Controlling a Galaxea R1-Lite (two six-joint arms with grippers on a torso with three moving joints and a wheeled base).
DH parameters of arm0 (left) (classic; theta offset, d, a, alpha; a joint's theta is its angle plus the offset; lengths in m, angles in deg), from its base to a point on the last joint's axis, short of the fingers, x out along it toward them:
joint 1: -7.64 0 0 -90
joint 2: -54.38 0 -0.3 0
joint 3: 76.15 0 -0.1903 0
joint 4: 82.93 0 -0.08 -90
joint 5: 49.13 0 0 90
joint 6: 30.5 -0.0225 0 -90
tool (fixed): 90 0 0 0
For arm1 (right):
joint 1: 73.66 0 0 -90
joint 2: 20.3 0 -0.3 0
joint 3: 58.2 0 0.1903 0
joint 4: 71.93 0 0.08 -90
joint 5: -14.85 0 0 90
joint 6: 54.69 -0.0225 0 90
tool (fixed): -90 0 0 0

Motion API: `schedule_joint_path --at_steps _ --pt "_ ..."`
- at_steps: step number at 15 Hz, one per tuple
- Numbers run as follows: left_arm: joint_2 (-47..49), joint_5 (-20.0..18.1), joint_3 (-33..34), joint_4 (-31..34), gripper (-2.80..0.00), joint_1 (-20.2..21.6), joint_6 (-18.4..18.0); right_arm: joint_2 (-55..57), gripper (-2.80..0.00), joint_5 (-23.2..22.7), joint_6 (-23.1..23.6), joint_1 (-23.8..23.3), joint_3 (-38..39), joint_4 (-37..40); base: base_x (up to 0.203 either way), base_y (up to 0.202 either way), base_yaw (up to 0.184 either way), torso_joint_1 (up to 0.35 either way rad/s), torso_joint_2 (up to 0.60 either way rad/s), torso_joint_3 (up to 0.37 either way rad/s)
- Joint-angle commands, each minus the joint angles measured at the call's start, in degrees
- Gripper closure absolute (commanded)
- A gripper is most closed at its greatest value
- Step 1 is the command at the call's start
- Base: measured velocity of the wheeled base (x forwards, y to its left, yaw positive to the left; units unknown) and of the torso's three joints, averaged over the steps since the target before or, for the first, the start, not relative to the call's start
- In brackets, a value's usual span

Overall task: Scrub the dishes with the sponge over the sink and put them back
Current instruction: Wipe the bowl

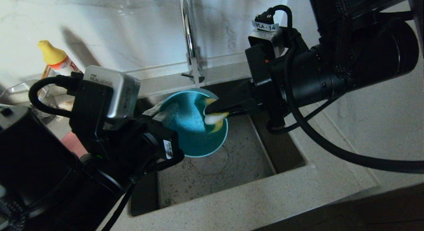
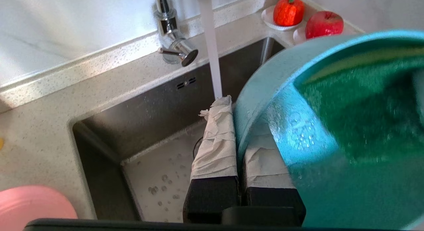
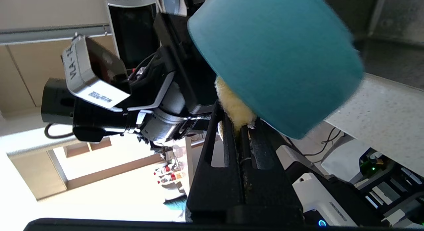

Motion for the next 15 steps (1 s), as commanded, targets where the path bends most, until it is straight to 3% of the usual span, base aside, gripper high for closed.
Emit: schedule_joint_path --at_steps 1,8,15 --pt "0.50 0.26 -1.17 -0.43 0.00 0.09 -0.05 -0.29 0.00 -0.27 -0.33 0.93 0.05 0.63 0.000 0.000 0.000 0.000 0.00 0.000" --pt "0.44 0.56 -6.40 -0.20 0.00 1.22 0.03 -0.14 0.00 -0.34 -0.56 2.32 1.90 3.42 0.000 0.000 0.000 0.000 0.00 0.000" --pt "0.10 0.21 -3.13 -0.37 0.00 1.05 -0.06 1.29 0.00 -0.18 -0.50 3.57 0.05 -0.42 0.000 0.000 0.000 0.000 0.00 0.000"
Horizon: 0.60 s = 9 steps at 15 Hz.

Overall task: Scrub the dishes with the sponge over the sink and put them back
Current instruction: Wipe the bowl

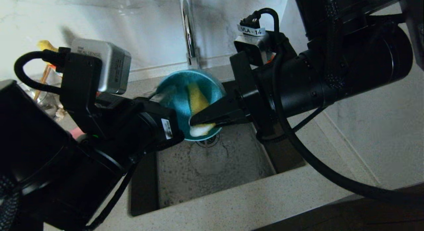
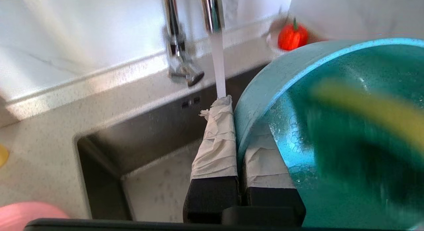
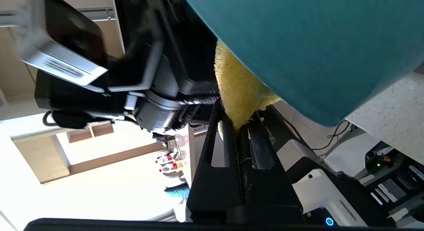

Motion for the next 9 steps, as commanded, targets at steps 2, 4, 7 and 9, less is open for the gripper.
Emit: schedule_joint_path --at_steps 2,4,7,9 --pt "-0.59 0.19 2.34 -0.50 0.00 -0.12 -0.11 0.87 0.00 -0.07 -0.17 -0.61 -0.07 -0.12 0.000 0.000 0.000 0.000 0.00 0.000" --pt "-0.86 0.10 2.70 -0.59 0.00 -0.21 -0.20 0.71 0.00 -0.07 -0.08 -1.92 -0.07 -0.82 0.000 0.000 0.000 0.000 0.00 0.000" --pt "-1.34 0.10 2.61 -0.50 0.00 -0.12 -0.20 -0.11 0.00 -0.07 0.00 -4.97 -0.07 -0.87 0.000 0.000 0.000 0.000 0.00 0.000" --pt "-1.46 0.01 2.70 -0.57 0.00 -0.12 -0.11 -1.17 0.00 -0.07 0.00 -5.88 -0.07 -0.25 0.000 0.000 0.000 0.000 0.00 0.000"
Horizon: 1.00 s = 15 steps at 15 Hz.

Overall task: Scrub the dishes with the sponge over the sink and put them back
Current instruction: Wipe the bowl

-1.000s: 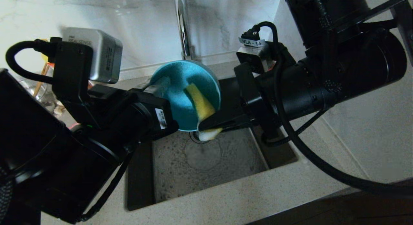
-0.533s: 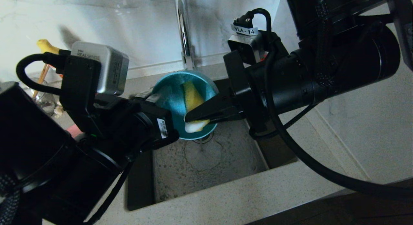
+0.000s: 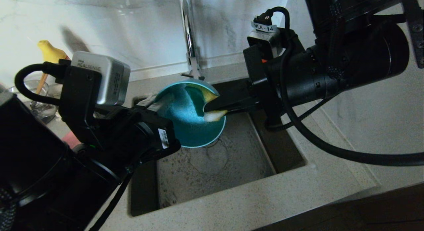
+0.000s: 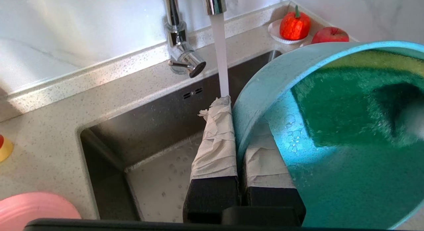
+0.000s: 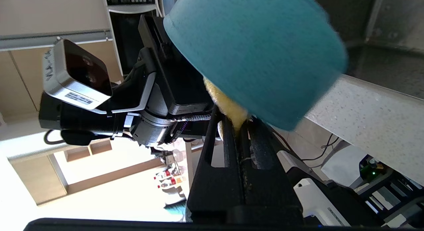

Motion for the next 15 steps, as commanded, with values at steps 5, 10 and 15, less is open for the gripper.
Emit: schedule_joint_path --at_steps 5,10,15 --pt "0.47 0.20 -1.56 -0.43 0.00 0.29 -0.01 -2.08 0.00 -0.29 -0.22 -0.19 0.86 3.21 0.000 0.000 0.000 0.000 0.00 0.000" --pt "0.88 0.23 -4.73 0.00 0.00 1.08 -0.01 -0.82 0.00 -0.39 -0.22 4.14 4.14 3.33 0.000 0.000 0.000 0.000 0.00 0.000" --pt "1.78 0.15 -3.50 -0.44 0.00 0.95 0.08 1.35 0.00 -0.30 -0.72 6.16 0.42 3.02 0.000 0.000 0.000 0.000 0.00 0.000"
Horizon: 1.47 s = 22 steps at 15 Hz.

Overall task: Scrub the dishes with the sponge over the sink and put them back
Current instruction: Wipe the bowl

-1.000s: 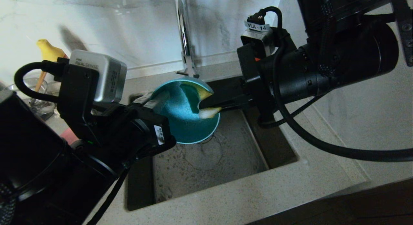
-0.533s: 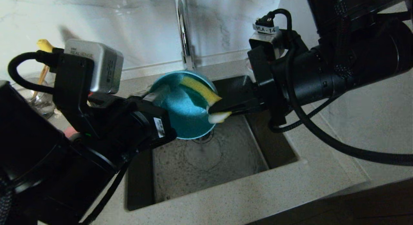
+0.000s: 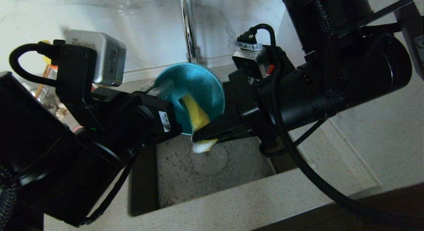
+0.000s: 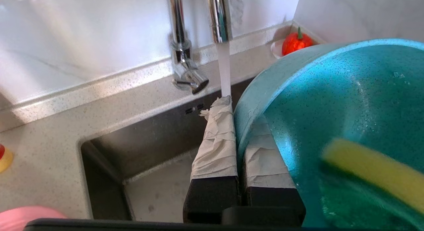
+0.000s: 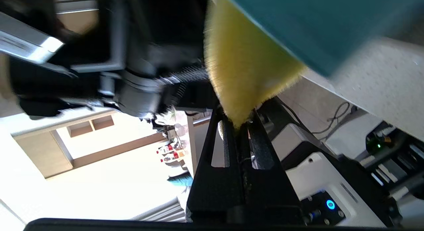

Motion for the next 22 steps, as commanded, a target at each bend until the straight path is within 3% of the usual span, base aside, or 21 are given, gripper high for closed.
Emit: schedule_joint_path --at_steps 1,12,22 --pt "0.35 0.18 1.24 -0.33 0.00 -0.20 -0.06 1.51 0.00 -0.23 -0.33 0.17 -1.75 -0.35 0.000 0.000 0.000 0.000 0.00 0.000" --pt "-0.91 0.09 4.35 -1.36 0.00 -0.39 -0.14 -1.52 0.00 -0.08 -0.33 -7.11 -1.66 -2.08 0.000 0.000 0.000 0.000 0.00 0.000" --pt "2.25 0.53 3.96 -1.43 0.00 0.23 1.00 -8.99 0.00 -2.06 -0.16 -6.26 -1.31 3.24 0.000 0.000 0.000 0.000 0.00 0.000"
